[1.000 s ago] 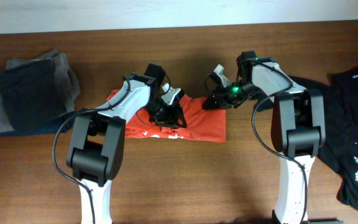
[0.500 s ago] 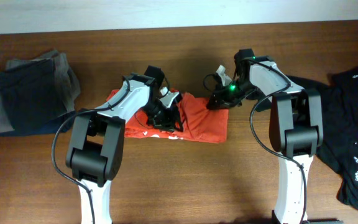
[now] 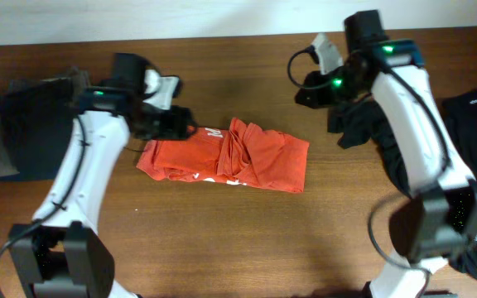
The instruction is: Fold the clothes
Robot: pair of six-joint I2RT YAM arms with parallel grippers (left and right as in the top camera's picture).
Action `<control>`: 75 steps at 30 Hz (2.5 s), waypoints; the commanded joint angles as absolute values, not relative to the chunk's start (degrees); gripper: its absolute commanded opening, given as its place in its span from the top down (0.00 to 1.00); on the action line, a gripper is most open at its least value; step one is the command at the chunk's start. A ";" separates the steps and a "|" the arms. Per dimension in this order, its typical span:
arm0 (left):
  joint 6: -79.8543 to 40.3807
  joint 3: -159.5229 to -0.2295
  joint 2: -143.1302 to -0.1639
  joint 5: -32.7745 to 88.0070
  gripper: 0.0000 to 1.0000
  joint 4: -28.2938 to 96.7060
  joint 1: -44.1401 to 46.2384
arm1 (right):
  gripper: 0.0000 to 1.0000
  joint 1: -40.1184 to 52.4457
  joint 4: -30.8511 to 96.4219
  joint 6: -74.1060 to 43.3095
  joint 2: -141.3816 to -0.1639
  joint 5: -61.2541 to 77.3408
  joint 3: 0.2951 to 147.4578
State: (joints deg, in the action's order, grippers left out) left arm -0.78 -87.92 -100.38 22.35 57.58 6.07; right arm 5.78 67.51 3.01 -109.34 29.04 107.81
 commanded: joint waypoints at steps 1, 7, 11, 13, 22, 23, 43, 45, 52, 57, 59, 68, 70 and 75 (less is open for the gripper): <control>4.69 -87.68 -103.88 23.44 0.26 57.56 -2.04 | 0.78 5.72 71.40 3.09 -103.22 19.49 108.29; 9.72 -87.68 -111.18 25.98 0.23 56.82 -8.43 | 0.75 5.72 77.06 3.11 -98.48 17.10 108.29; 12.19 -87.68 -116.01 30.26 0.21 54.78 -9.56 | 0.75 5.72 78.52 3.11 -98.17 17.10 108.29; 12.60 -87.68 -117.97 30.22 0.21 53.36 -9.54 | 0.75 5.72 78.87 3.11 -98.17 17.10 108.27; 12.56 -87.68 -125.23 30.68 0.18 51.72 -7.75 | 0.75 5.74 78.89 3.09 -98.17 17.30 108.27; 12.56 -87.66 -126.04 30.68 0.18 51.88 -7.11 | 0.74 5.74 78.89 3.09 -98.17 17.32 108.27; 10.09 -107.18 -117.10 16.36 0.94 69.82 -10.11 | 0.75 6.37 78.87 3.14 -98.24 17.26 108.22; 9.69 -111.53 -116.40 12.47 0.94 72.60 -11.00 | 0.75 6.37 78.87 3.11 -98.24 17.28 108.20; 8.45 -117.21 -116.33 15.59 0.94 77.93 -7.40 | 0.75 6.37 78.87 3.14 -98.24 17.26 108.18; 8.43 -116.92 -116.51 12.71 0.94 79.79 2.26 | 0.75 6.37 78.89 3.11 -98.24 17.28 108.16; 8.43 -115.59 -116.68 7.90 0.94 79.35 6.44 | 0.75 6.37 78.94 3.14 -98.24 17.28 108.16; 3.55 -103.04 -117.14 -8.51 0.92 71.35 14.98 | 0.75 6.37 80.31 4.23 -98.24 17.26 108.16; 2.96 -102.37 -117.14 -8.40 0.93 70.76 15.03 | 0.75 6.37 80.27 4.23 -98.24 17.26 108.16; 2.13 -102.04 -117.14 -3.90 0.93 70.28 15.57 | 0.75 6.37 80.16 4.21 -98.24 17.28 108.16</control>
